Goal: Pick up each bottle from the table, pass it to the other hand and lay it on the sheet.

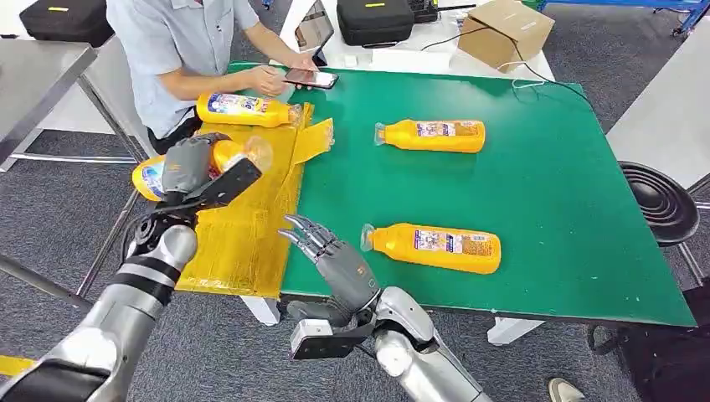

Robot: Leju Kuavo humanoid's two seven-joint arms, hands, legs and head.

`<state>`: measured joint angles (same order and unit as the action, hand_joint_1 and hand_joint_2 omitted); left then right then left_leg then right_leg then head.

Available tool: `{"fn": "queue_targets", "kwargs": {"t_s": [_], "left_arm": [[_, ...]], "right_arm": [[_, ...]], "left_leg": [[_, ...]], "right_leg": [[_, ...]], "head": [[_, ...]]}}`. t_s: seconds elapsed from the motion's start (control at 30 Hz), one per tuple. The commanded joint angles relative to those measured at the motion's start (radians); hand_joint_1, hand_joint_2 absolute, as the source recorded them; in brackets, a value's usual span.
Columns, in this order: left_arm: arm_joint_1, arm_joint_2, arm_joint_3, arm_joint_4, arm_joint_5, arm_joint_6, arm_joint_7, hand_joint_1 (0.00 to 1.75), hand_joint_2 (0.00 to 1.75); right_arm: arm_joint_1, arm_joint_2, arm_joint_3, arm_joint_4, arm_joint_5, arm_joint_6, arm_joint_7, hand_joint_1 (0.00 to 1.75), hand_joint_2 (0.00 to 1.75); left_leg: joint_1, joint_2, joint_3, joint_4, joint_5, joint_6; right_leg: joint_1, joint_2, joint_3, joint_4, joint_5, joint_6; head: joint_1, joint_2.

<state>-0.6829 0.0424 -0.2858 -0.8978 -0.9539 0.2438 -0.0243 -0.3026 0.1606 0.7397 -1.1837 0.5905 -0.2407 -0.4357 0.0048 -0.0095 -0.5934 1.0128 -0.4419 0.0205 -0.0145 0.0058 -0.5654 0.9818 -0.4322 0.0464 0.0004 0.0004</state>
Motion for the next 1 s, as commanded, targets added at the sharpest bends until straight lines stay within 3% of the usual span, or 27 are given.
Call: {"fn": "queue_targets", "kwargs": {"t_s": [0.03,0.3,0.53,0.6,0.67,0.7,0.77,0.83,0.87,0.93,1.0], "left_arm": [[-0.242,-0.016,-0.088,0.493,-0.044,-0.184,0.047,1.75,1.75],[-0.26,-0.003,-0.225,0.539,-0.183,-0.258,0.053,1.75,1.75],[-0.226,-0.041,-0.093,0.549,0.011,-0.424,-0.049,1.75,1.75],[-0.214,-0.054,0.0,0.565,0.129,-0.505,-0.063,1.64,1.75],[-0.202,-0.046,0.009,0.554,0.169,-0.525,-0.065,0.58,1.75],[-0.203,-0.047,0.024,0.561,0.191,-0.544,-0.058,0.26,1.75],[-0.203,-0.044,0.031,0.56,0.204,-0.552,-0.058,0.24,1.75],[-0.197,-0.048,0.054,0.555,0.249,-0.555,-0.051,0.49,1.75],[-0.19,-0.051,0.051,0.547,0.252,-0.545,-0.052,0.42,1.75],[-0.179,-0.054,0.034,0.535,0.244,-0.516,-0.047,0.07,1.75],[-0.165,-0.066,0.04,0.545,0.286,-0.515,-0.024,0.0,1.75]], "right_arm": [[-0.004,0.007,-0.011,-0.013,-0.02,0.054,-0.019,0.0,0.0],[-0.002,0.002,-0.011,-0.003,-0.036,0.065,-0.029,0.0,0.0],[-0.008,0.009,-0.001,0.024,-0.06,0.06,-0.052,0.0,0.0],[-0.009,0.01,0.002,0.032,-0.069,0.054,-0.057,0.0,0.0],[-0.015,0.013,0.011,0.054,-0.083,0.046,-0.065,0.0,0.0],[-0.015,0.014,0.012,0.057,-0.085,0.045,-0.065,0.0,0.0],[-0.016,0.014,0.015,0.062,-0.088,0.045,-0.066,0.0,0.0],[-0.019,0.013,0.02,0.068,-0.093,0.038,-0.068,0.0,0.0],[-0.019,0.012,0.021,0.066,-0.096,0.035,-0.069,0.0,0.0],[-0.018,0.011,0.02,0.06,-0.099,0.031,-0.069,0.0,0.0],[-0.02,0.008,0.025,0.06,-0.104,0.035,-0.066,0.0,0.0]], "left_leg": [[0.0,-0.001,0.0,0.001,0.0,-0.001],[0.001,-0.001,0.001,0.0,0.0,-0.001],[0.001,0.001,0.0,0.001,0.0,-0.001],[0.001,0.001,0.001,0.0,-0.001,-0.001],[0.0,0.002,0.001,0.0,0.0,-0.001],[0.001,0.002,0.002,0.0,-0.001,-0.001],[0.0,0.002,0.002,-0.001,0.0,-0.001],[0.0,0.002,0.002,-0.001,0.0,-0.001],[0.0,0.002,0.001,0.0,0.0,-0.001],[0.0,0.002,0.002,0.0,0.0,-0.001],[0.001,0.001,0.002,-0.001,0.0,-0.001]], "right_leg": [[0.001,-0.002,0.001,0.0,0.0,-0.001],[0.001,-0.002,0.002,0.0,-0.001,-0.002],[0.001,-0.001,0.001,0.0,0.0,-0.002],[0.001,0.0,0.002,0.0,-0.001,-0.002],[0.001,0.0,0.001,0.0,0.0,-0.001],[0.001,0.0,0.003,-0.001,0.0,-0.002],[0.0,0.001,0.002,0.0,0.0,-0.001],[0.0,0.001,0.003,-0.001,0.0,-0.002],[0.0,0.001,0.002,-0.001,0.0,-0.001],[0.001,0.0,0.002,0.0,0.0,-0.002],[0.001,0.0,0.003,-0.001,0.0,-0.002]], "head": [[0.0,0.0],[0.0,0.0],[0.0,0.0],[0.0,0.0],[0.0,0.0],[0.0,0.0],[0.0,0.0],[0.0,0.0],[0.0,0.0],[-0.001,0.0],[0.0,0.0]]}}
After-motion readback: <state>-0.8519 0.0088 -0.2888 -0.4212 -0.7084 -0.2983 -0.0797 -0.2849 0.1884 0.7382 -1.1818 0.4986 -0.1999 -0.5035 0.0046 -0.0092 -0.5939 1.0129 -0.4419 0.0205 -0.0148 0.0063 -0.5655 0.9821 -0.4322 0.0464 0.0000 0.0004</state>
